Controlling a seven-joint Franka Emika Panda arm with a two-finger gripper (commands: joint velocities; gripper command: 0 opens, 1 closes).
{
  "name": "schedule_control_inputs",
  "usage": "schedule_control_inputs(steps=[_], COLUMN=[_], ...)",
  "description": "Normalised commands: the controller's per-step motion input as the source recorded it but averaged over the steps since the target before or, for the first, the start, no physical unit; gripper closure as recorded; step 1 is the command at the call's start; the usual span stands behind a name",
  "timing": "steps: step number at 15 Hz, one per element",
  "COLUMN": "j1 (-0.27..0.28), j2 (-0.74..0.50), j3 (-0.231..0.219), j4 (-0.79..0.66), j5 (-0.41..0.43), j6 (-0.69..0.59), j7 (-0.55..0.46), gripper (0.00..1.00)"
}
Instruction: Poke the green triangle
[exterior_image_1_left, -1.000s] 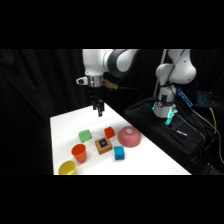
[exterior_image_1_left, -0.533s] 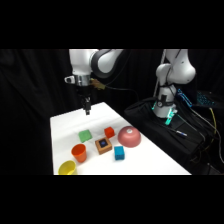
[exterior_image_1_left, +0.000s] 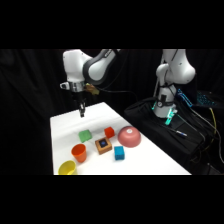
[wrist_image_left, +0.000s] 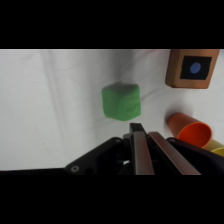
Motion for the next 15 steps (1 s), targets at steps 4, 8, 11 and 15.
schedule_control_inputs(steps=[4,8,11,15], j1=[-0.119,-0.156,-0.168,-0.122], j2=[0.33,0.4,0.42,0.44], j3=[0.092,0.13,0.162,0.126], j4=[0.27,0.38,0.47,0.49], j5=[0.153,0.183,0.198,0.138], j6=[0.06,0.02,-0.02,-0.04], j7=[-0.08,-0.07,-0.08,-0.05], gripper=[0.98,0.98,0.97,0.98])
